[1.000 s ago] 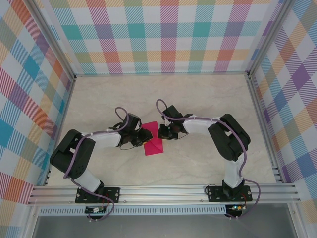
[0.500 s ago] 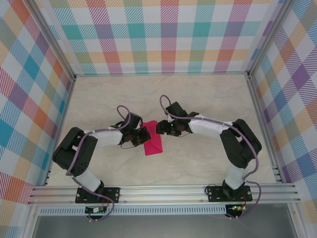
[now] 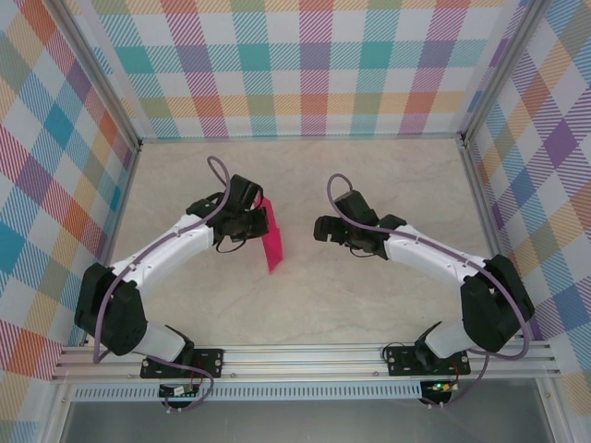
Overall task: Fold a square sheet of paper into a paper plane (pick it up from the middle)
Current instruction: Turn over the paper at the center of the table.
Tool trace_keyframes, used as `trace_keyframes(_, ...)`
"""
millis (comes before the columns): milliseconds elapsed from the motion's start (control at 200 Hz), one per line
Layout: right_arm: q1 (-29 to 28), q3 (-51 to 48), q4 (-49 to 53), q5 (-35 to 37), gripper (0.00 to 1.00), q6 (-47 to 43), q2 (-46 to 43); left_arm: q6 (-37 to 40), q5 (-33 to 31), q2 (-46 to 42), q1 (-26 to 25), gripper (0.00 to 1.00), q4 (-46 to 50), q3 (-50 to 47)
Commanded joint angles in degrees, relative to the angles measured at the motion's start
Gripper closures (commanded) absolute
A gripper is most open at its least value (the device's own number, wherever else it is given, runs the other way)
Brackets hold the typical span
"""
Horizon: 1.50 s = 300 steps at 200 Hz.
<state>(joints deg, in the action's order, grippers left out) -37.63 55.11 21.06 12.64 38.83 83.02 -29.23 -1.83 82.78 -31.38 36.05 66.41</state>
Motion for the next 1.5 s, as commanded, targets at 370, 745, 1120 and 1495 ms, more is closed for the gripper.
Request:
trace_keyframes(370, 5.52, -6.19, 5.30, 4.09, 0.02, 7.24, -4.84, 6.43, -41.27, 13.42, -8.64, 0.95, 22.16, 16.31)
trace_keyframes(745, 9.44, -9.86, 11.60, 6.16, 0.02, 10.30, -12.02, 4.92, -41.25, 29.78, -15.75, 0.95, 18.15, 19.19)
trace_keyframes(1120, 11.40, -11.78, 13.13, 6.26, 0.01, 10.43, -15.06, 1.59, -27.26, 33.54, -21.32, 0.90, 9.94, 16.70)
trace_keyframes(1495, 11.92, -8.55, 13.66, 5.10, 0.01, 9.95, -13.64, 0.76, -17.03, 32.92, -19.23, 0.68, 4.12, 13.40)
